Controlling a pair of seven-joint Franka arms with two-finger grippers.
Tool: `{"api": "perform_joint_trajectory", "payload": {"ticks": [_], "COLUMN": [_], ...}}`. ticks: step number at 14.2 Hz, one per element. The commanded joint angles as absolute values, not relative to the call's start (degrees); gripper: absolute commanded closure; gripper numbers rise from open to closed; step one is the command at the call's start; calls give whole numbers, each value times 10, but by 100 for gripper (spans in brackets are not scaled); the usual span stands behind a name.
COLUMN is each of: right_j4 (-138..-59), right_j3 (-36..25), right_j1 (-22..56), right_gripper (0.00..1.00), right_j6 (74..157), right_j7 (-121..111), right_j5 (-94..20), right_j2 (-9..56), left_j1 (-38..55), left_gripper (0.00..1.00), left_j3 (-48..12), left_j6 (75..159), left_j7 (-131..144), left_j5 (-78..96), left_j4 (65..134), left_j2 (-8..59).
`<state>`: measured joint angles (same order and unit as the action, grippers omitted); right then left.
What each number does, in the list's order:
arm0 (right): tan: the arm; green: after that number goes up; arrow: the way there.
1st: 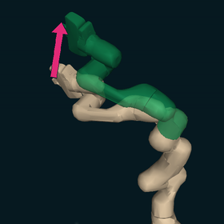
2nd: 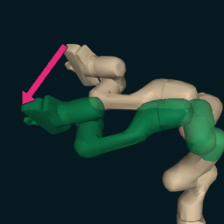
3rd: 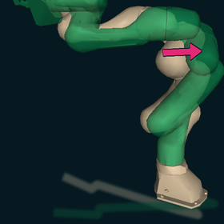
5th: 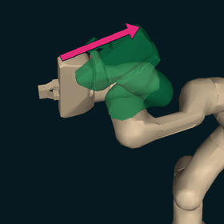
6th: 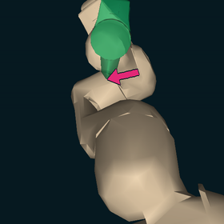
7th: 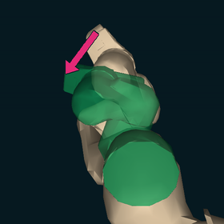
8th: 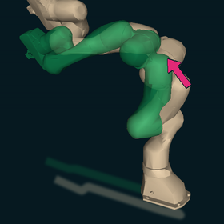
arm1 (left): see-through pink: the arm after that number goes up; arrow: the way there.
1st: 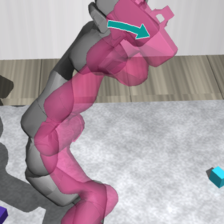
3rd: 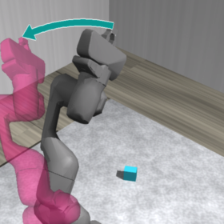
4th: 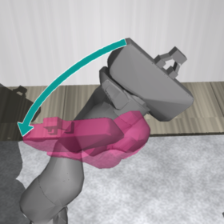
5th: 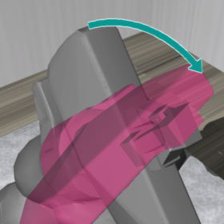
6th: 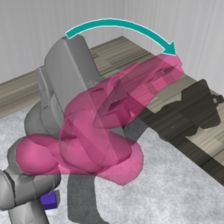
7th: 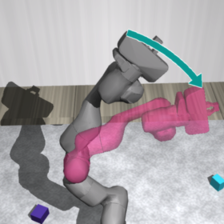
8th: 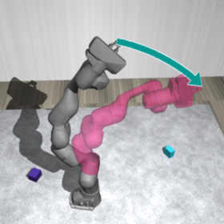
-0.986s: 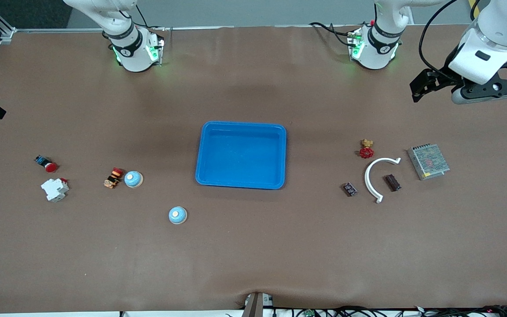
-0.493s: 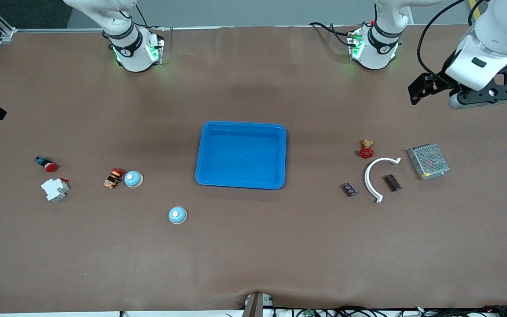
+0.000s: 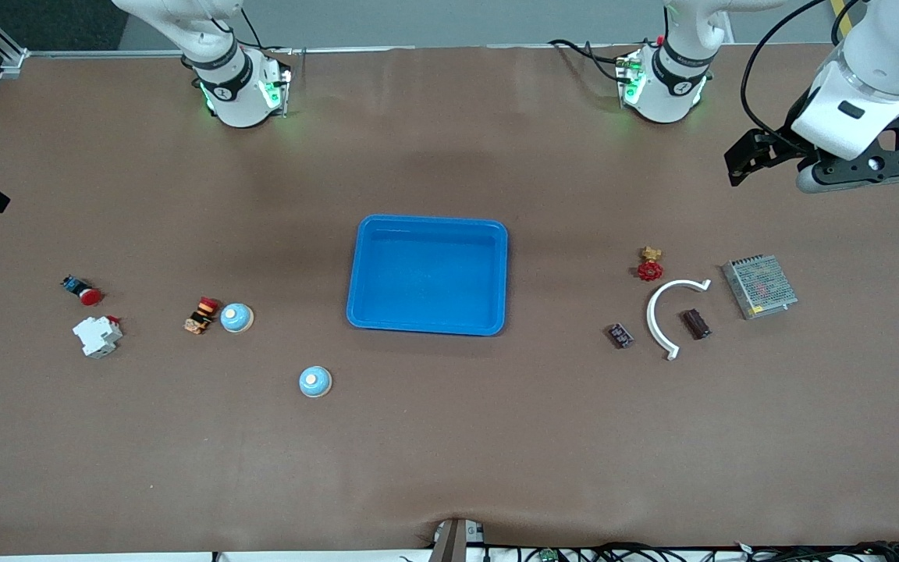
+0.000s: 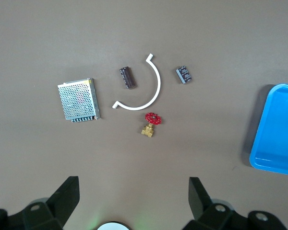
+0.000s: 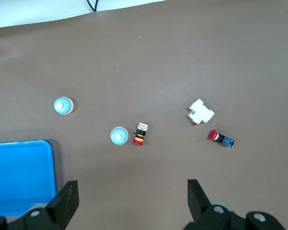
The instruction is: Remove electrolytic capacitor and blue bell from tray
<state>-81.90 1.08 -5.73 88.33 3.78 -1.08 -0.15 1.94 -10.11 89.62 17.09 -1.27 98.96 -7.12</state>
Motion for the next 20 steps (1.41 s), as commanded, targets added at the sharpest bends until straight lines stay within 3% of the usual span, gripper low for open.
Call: {"api": "perform_joint_trajectory", "payload": {"ticks": [1, 17, 20], "right_j4": [-814, -816, -815], "right_j3": [17, 18, 17], "right_j1": [-62, -60, -63], "right_gripper": [0, 0, 0], "right_j6": [877, 881, 878], "right_j7": [35, 33, 31], "right_j5": [-5, -9, -9], "right_j2": [-1, 2, 2], "left_j1": [15, 14, 6], "left_gripper": [0, 0, 0], "left_j3": [-102, -99, -98], "left_j6": [889, 892, 891], "left_j7": [163, 171, 160], "left_j5": [-9, -8, -9], "left_j4": [978, 976, 941], "left_j2": [-68, -69, -55]}}
